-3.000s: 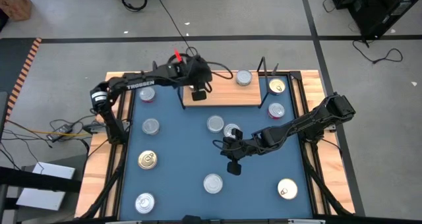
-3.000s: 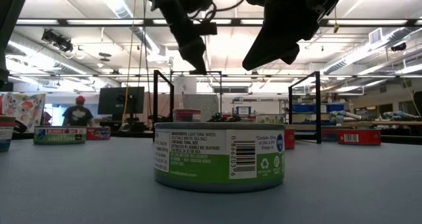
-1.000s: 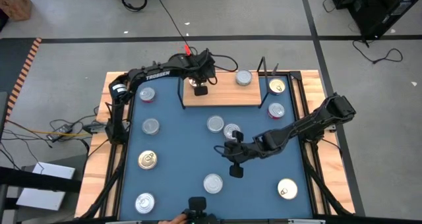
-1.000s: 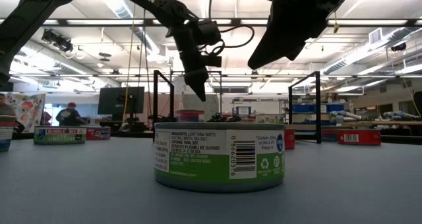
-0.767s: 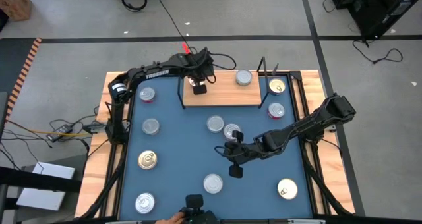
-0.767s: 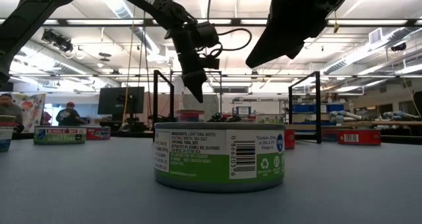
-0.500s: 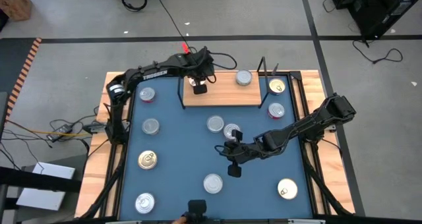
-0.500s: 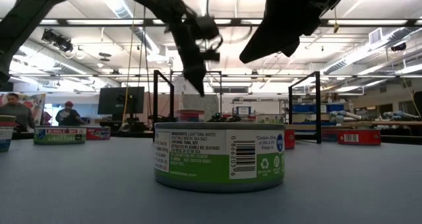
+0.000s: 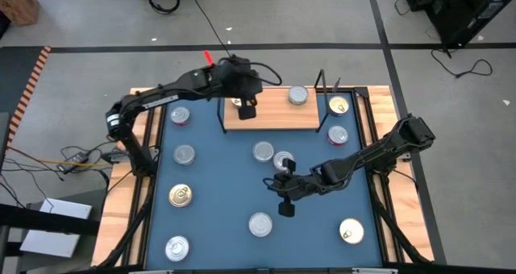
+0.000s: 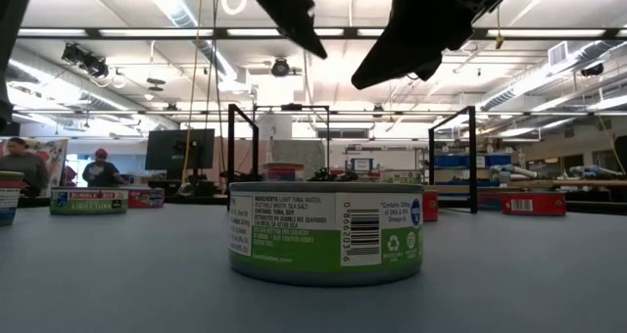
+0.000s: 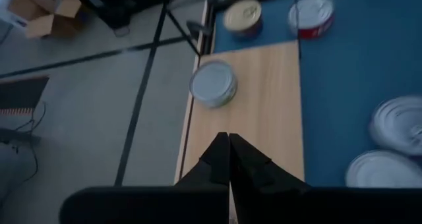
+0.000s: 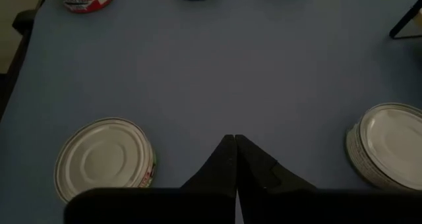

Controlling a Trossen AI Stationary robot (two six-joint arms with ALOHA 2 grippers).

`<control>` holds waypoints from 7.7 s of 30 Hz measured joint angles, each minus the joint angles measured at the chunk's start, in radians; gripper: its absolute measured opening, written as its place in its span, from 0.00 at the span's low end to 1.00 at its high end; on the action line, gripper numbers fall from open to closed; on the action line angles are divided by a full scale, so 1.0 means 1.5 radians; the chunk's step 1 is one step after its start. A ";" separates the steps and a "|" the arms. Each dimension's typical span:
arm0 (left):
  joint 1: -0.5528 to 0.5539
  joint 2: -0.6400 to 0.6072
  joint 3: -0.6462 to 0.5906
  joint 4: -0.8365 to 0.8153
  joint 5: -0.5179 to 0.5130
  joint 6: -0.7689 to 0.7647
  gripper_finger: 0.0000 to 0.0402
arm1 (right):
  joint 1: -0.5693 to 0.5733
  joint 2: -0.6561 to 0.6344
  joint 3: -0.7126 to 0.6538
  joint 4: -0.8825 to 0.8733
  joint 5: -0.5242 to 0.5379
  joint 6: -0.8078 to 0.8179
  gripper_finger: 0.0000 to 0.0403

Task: Stack canned seafood by type on shelf
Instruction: Put the blue tuna can on the shelf, then put the red tuna can on the shelf

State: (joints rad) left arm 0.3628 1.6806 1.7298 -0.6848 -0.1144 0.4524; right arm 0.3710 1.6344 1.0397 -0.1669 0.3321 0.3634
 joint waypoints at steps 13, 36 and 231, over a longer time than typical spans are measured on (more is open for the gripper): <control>-0.048 -0.134 -0.210 0.223 -0.021 -0.013 0.00 | 0.000 0.000 0.000 0.016 0.004 -0.026 0.02; -0.186 -0.422 -0.414 0.067 -0.101 -0.144 0.00 | -0.066 0.000 0.017 0.107 -0.038 -0.161 0.01; 0.165 -0.114 -0.599 -0.180 -0.049 -0.048 0.00 | -0.153 0.000 0.126 0.026 -0.113 -0.319 0.01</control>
State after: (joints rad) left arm 0.6108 1.5093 0.8310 -0.9547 -0.1877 0.3809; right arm 0.1417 1.6342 1.2289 -0.1277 0.1619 -0.1158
